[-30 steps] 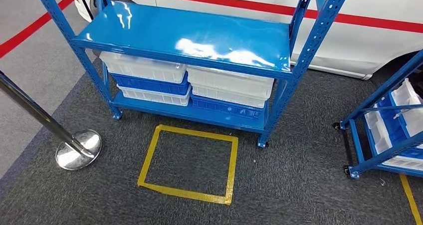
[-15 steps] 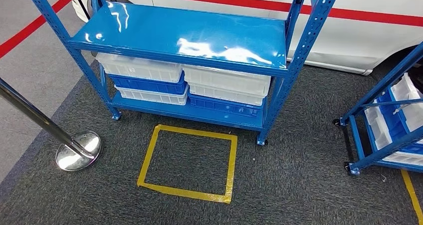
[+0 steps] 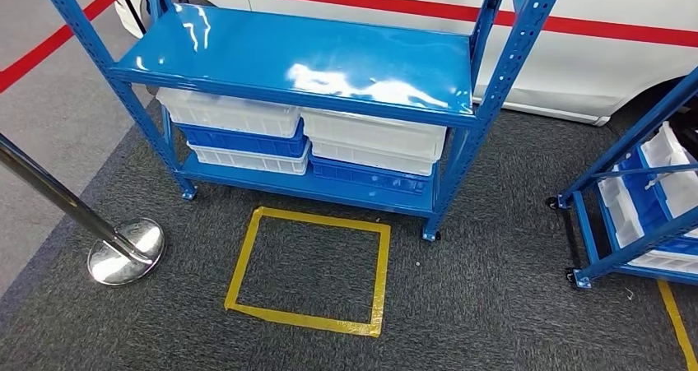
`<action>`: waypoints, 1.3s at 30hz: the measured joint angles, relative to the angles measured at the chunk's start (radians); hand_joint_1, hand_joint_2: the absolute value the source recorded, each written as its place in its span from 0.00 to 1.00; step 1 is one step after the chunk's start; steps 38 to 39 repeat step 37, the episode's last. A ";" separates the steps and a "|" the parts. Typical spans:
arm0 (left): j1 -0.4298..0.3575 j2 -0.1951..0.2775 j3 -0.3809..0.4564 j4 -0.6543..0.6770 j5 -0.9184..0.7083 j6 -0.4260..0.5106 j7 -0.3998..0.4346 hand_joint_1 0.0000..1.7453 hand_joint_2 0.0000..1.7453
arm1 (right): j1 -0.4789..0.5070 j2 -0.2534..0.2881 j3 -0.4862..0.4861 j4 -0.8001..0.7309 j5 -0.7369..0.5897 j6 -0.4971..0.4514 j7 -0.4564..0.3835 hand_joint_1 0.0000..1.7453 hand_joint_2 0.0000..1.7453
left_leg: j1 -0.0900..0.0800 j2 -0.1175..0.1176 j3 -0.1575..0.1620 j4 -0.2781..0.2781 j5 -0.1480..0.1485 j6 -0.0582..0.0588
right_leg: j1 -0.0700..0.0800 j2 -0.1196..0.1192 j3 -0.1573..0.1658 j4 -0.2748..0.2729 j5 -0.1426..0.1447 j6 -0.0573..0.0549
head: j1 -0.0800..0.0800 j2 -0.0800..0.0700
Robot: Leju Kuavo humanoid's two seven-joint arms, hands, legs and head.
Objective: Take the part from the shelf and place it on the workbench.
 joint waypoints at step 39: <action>0.004 -0.004 0.031 0.000 0.003 0.014 -0.042 0.00 1.00 | -0.005 0.008 -0.023 0.001 0.026 0.029 0.009 0.00 1.00 | -0.004 0.005 0.018 -0.030 0.011 0.001 | 0.015 -0.005 0.019 -0.020 -0.001 -0.018 | -0.004 0.000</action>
